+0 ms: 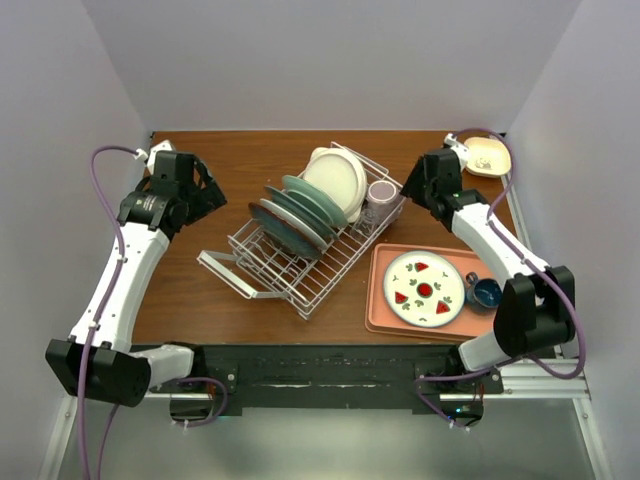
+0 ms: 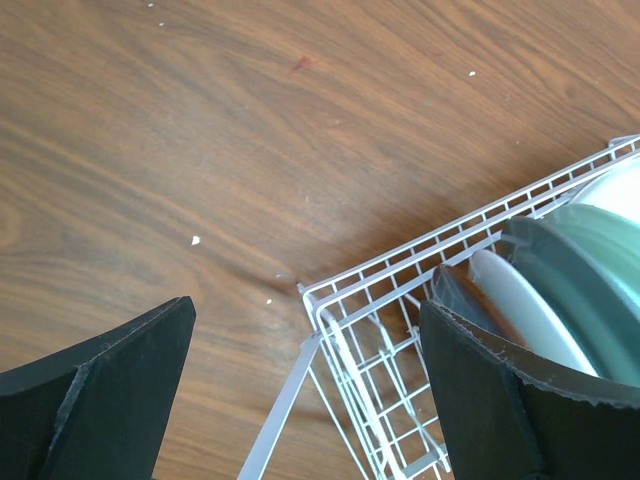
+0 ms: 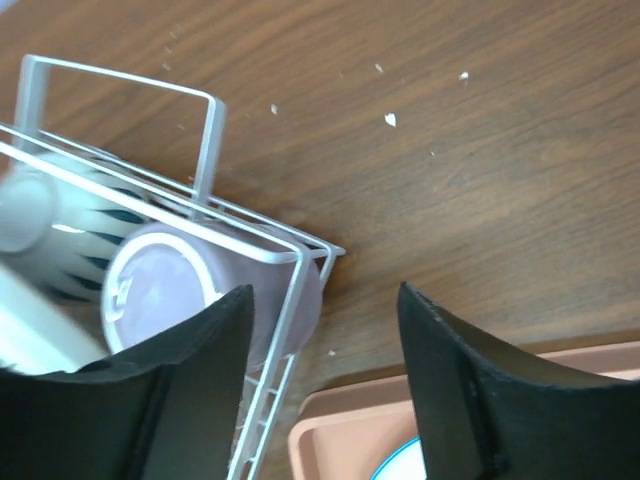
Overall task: Load the mixed dishes into the dish rack
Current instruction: Move the dish rack
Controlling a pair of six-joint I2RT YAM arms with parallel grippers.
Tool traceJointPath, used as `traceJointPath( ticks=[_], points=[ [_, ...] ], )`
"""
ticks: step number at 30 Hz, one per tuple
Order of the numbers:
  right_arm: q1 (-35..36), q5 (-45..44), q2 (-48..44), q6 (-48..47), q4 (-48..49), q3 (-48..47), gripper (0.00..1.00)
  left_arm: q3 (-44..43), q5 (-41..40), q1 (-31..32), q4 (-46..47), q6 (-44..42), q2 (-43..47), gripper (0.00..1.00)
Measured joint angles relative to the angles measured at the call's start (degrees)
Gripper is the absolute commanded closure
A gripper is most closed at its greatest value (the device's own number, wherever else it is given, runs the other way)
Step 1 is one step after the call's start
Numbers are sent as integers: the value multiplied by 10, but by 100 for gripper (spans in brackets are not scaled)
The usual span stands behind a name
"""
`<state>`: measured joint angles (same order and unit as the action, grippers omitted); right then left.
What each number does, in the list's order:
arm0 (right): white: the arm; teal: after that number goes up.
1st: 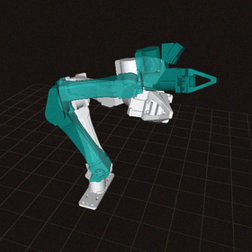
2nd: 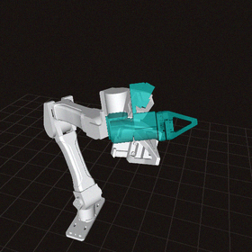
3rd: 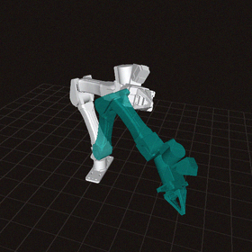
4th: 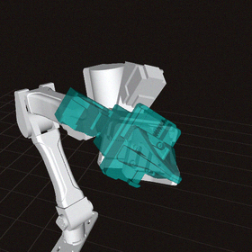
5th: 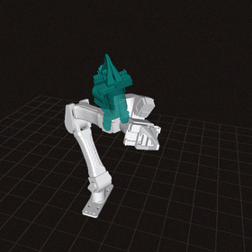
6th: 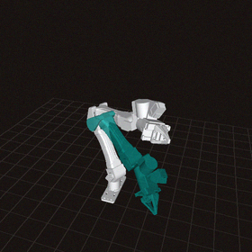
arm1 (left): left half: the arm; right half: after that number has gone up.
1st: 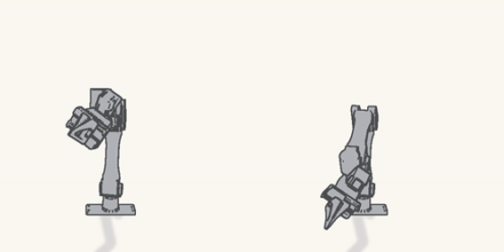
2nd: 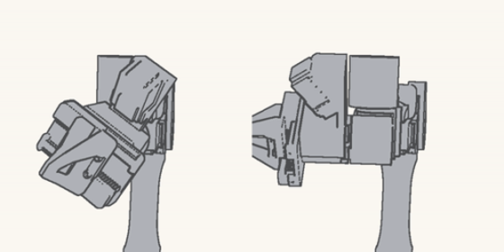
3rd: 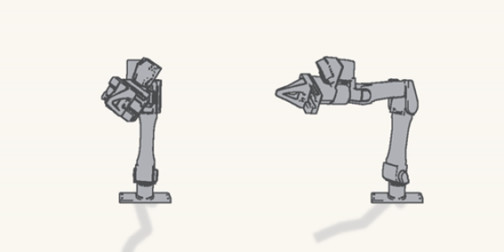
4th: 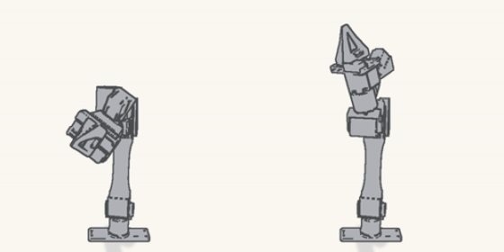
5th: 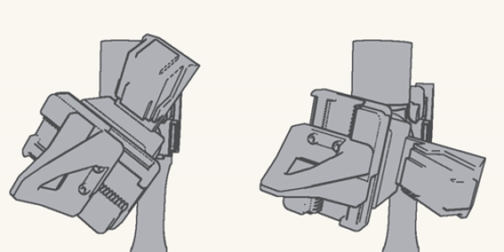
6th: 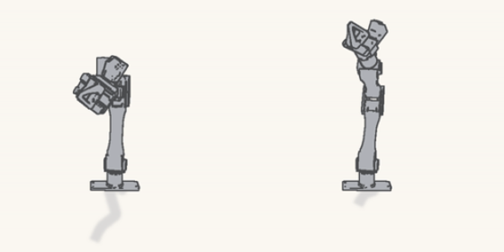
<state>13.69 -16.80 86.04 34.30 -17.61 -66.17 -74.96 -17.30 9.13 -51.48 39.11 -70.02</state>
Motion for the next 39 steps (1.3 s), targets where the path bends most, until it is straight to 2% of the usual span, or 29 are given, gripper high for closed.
traceJointPath(
  ticks=[4, 7, 12, 16, 23, 26, 33, 35, 39],
  points=[
    [0, 24, -21, -16, 0, -31, 31, -8, 3, 0, 6, -7, -11, 0],
    [0, 89, -9, -42, 30, -61, 28, -13, 5, 0, 11, -9, -14, 0],
    [-1, 249, 97, -84, 87, -148, 22, -19, 11, 0, 17, -12, -16, 0],
    [0, 354, 169, -98, 118, -171, 24, -19, 14, 0, 19, -13, -16, 0],
    [0, 450, 238, -106, 136, -214, 45, -19, 17, 0, 26, -13, -16, 0],
    [0, 477, 238, -104, 150, -214, 53, -19, 17, 0, 26, -14, -16, 0],
    [0, 514, 236, -99, 182, -207, 65, -19, 16, 0, 26, -16, -16, 0],
    [0, 525, 231, -97, 198, -195, 73, -19, 16, 0, 26, -18, -16, 0],
    [4, 539, 219, -91, 210, -185, 80, -19, 16, 0, 26, -20, -16, 0]
  ],
)
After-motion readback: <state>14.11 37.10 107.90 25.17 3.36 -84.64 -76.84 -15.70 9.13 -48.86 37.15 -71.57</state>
